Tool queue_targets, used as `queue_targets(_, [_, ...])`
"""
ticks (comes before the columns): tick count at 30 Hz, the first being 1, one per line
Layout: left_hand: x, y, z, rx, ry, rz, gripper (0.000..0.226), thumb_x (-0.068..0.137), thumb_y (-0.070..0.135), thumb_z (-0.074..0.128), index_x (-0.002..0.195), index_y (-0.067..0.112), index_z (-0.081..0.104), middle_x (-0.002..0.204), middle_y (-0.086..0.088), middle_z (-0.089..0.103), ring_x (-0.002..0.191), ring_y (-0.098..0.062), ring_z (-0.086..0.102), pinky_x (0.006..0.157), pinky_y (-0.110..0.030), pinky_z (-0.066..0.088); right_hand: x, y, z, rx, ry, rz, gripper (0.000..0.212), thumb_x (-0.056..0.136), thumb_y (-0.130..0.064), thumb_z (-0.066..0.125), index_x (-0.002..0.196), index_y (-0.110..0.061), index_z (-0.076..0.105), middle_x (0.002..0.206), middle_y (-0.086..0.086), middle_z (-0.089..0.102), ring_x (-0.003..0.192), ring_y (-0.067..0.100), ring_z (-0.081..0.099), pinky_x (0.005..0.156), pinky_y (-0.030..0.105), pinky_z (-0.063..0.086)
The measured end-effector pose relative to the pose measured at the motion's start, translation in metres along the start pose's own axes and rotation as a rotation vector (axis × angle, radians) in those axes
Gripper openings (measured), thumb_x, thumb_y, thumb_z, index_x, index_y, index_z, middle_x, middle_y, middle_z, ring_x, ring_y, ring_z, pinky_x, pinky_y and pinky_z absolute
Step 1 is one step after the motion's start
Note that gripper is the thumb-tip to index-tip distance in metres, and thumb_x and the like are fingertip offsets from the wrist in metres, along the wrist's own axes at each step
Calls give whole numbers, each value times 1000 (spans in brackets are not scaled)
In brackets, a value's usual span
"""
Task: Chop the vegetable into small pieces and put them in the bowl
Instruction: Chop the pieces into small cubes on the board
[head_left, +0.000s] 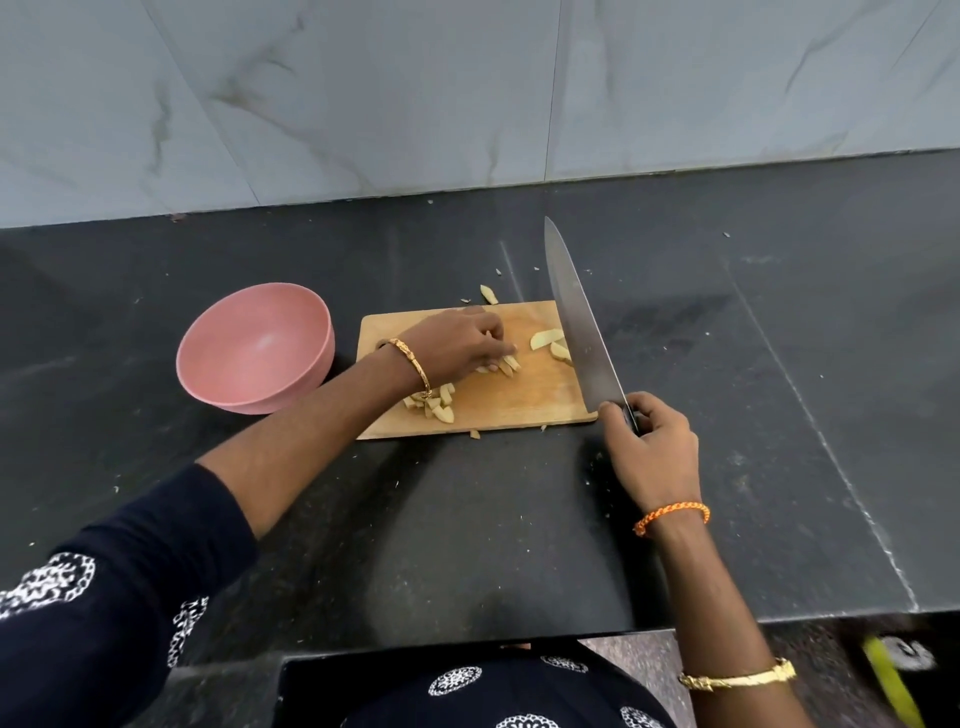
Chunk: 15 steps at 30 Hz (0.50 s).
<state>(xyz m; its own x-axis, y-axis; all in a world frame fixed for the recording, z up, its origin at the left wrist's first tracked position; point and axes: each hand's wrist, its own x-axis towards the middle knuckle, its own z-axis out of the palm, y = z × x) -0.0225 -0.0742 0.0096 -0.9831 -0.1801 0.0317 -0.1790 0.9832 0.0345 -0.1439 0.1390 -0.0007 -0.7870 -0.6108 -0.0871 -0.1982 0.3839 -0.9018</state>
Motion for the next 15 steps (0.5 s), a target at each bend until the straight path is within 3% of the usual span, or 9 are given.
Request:
queue_targets(5, [7,8,6,70,74,-27,19,90,15,57,103,7,69,94,-14,62,82,-27,60,63,-31,47,0,-2,-2,-19,-34,20,18,85,-20,57,71,-12,64,60,5,59,61,18,54,55,26,43])
queue_targets(8, [6,18,19,102,137,-169,16,89,14,57,92,4,70,85,-15,62,77,-30,60,59,-32,45,-1,-3,-2,-118,-83,33,20,86,-22,54,73,-8,62,63,8,61,72,24,54,57,27,41])
queue_targets(11, [6,32,20,78,135,-286,23,92,20,53,96,4,68,90,-15,59,82,-30,58,63,-35,45,-6,-3,1,-182,-146,40,21,90,-24,51,78,-8,59,68,7,60,70,24,53,58,29,42])
queue_targets(15, [13,37,6,24,-7,-388,29,96,25,46,104,6,65,100,-11,55,92,-25,56,71,-31,44,-13,-7,8,-234,-195,5,16,94,-26,48,87,-15,58,78,3,59,78,27,55,65,29,40])
